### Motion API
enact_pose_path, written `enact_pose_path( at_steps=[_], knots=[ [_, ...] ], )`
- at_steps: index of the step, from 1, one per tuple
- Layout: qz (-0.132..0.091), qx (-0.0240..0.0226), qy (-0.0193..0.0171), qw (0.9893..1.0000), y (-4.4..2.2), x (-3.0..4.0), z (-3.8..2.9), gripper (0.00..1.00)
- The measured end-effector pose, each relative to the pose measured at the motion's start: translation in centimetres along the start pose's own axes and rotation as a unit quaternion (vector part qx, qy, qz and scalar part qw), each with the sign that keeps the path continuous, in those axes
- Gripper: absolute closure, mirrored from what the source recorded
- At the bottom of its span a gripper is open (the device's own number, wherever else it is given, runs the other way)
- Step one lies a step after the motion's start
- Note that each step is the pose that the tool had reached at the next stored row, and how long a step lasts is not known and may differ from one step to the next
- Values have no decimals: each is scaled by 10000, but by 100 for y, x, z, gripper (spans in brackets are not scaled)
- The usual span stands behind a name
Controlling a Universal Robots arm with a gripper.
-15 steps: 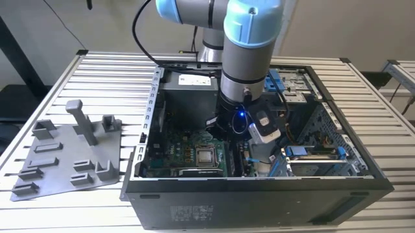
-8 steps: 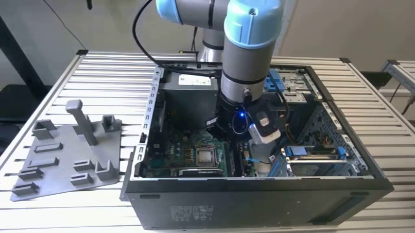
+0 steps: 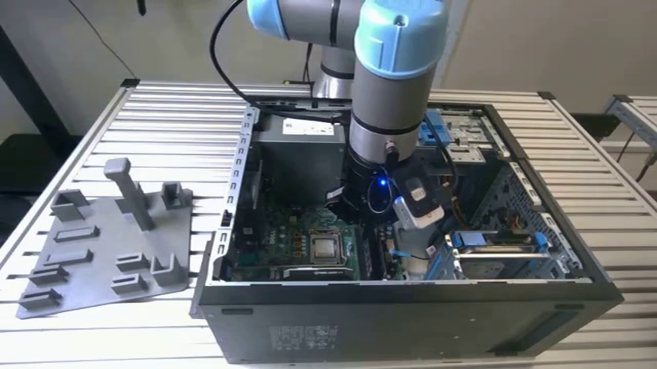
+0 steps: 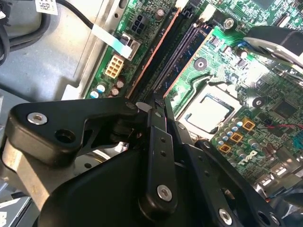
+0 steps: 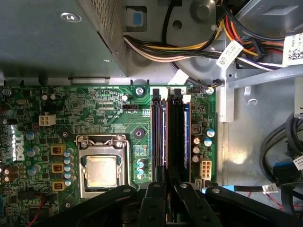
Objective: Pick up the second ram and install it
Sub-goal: 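Insert the second ram into the second slot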
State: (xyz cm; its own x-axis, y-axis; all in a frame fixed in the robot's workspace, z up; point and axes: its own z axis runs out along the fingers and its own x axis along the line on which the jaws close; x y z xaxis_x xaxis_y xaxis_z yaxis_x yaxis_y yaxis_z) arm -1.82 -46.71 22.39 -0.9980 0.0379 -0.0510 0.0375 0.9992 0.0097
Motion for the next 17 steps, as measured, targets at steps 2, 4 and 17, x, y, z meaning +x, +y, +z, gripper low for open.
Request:
enact_pose_path(
  at_steps=[2, 4, 17],
  knots=[
    [0, 0, 0, 10000, 0, 0, 0, 86],
    [-3, -1, 0, 10000, 0, 0, 0, 86],
    [-143, -19, -5, 9999, 0, -1, 14, 86]
  ],
)
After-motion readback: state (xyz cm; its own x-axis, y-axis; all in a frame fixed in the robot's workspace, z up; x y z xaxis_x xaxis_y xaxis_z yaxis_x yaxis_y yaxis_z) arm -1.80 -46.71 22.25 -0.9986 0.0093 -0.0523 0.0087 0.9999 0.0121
